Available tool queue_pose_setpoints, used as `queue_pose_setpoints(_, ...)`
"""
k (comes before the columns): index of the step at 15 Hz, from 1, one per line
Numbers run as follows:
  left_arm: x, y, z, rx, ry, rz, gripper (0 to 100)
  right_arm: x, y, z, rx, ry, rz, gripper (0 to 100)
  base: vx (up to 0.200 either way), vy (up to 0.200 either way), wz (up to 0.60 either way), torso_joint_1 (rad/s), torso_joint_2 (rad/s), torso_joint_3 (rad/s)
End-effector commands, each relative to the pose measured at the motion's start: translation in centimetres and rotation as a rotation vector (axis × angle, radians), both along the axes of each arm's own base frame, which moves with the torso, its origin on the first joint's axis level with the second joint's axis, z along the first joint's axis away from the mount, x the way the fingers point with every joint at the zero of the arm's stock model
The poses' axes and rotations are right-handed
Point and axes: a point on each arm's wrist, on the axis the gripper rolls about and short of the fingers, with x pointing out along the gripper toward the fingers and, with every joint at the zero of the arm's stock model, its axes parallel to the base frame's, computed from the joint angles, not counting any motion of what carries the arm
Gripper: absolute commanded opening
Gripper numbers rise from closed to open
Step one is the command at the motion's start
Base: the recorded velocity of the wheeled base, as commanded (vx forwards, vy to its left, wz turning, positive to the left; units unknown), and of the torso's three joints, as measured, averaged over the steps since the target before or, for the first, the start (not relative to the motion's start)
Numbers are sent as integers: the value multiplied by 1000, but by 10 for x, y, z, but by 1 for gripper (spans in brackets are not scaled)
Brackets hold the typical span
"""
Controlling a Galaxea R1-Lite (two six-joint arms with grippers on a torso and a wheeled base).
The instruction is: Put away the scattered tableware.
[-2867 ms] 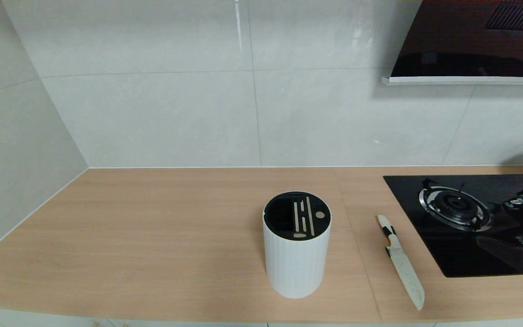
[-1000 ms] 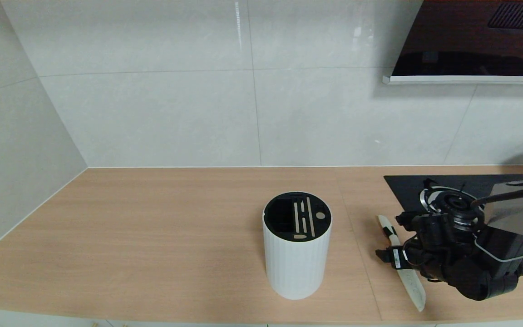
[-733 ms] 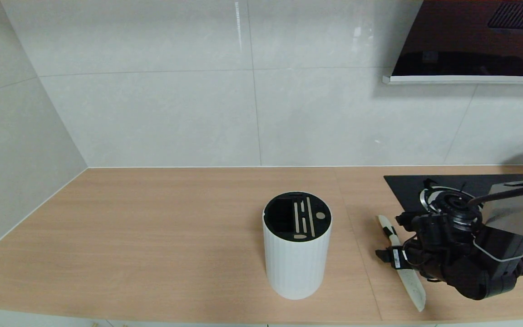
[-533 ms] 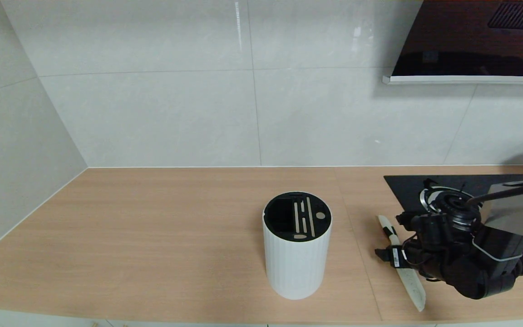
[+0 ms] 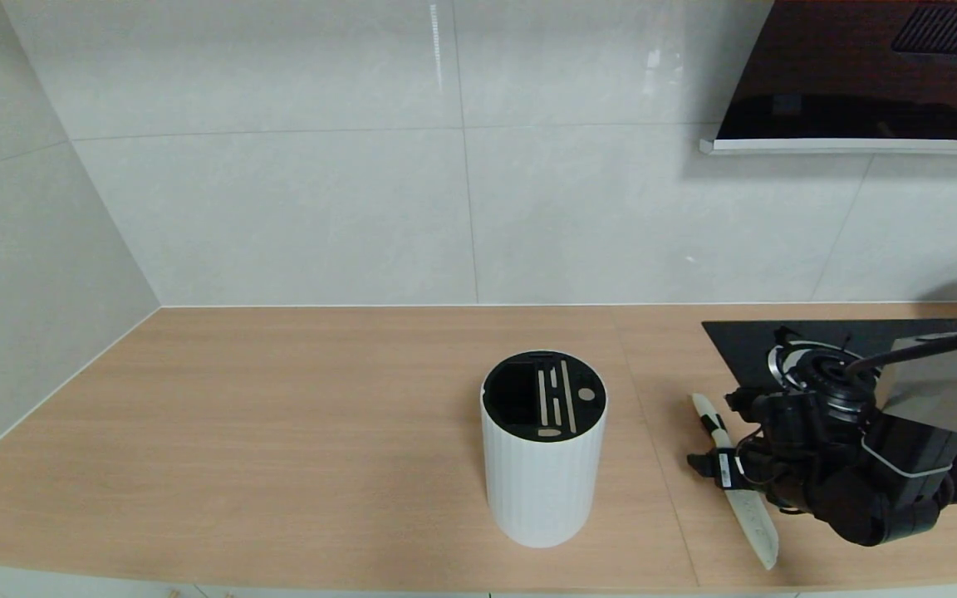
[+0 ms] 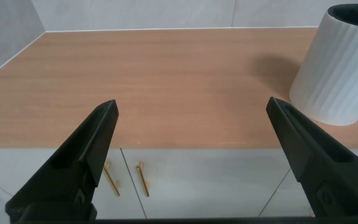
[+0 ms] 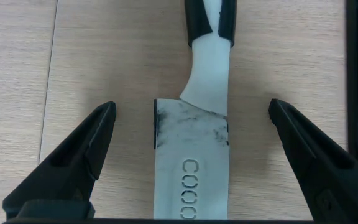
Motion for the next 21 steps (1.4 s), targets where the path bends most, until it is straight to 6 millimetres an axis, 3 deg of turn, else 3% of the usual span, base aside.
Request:
queue_pose_setpoints(1,0,0,0,0,0,0,100,-1,0,-2,-1,8,1,100,0,0,0,0,0,0)
queue_pose_setpoints(2,0,0,0,0,0,0,100,0,0,-3,-1,10,1,0,0,0,0,0,0,0)
queue_pose_setpoints(10,0,0,0,0,0,0,100,-1,0,-9,-9,24,2,0,0,0,0,0,0,0)
queue_pose_setpoints(14,0,0,0,2,0,0,100,-3,0,7,-7,-26,-3,0,0,0,0,0,0,0)
queue_pose_setpoints(17,0,0,0,8,0,-1,100,-9,0,50,-8,-138,-18,0,0,0,0,0,0,0)
queue_pose_setpoints(19,0,0,2,14,-11,-7,100,-14,0,90,-3,-246,-37,0,0,0,0,0,0,0)
queue_pose_setpoints(21,-1,-2,16,29,-3,-93,100,-23,3,145,18,-340,-26,0,0,0,0,0,0,0)
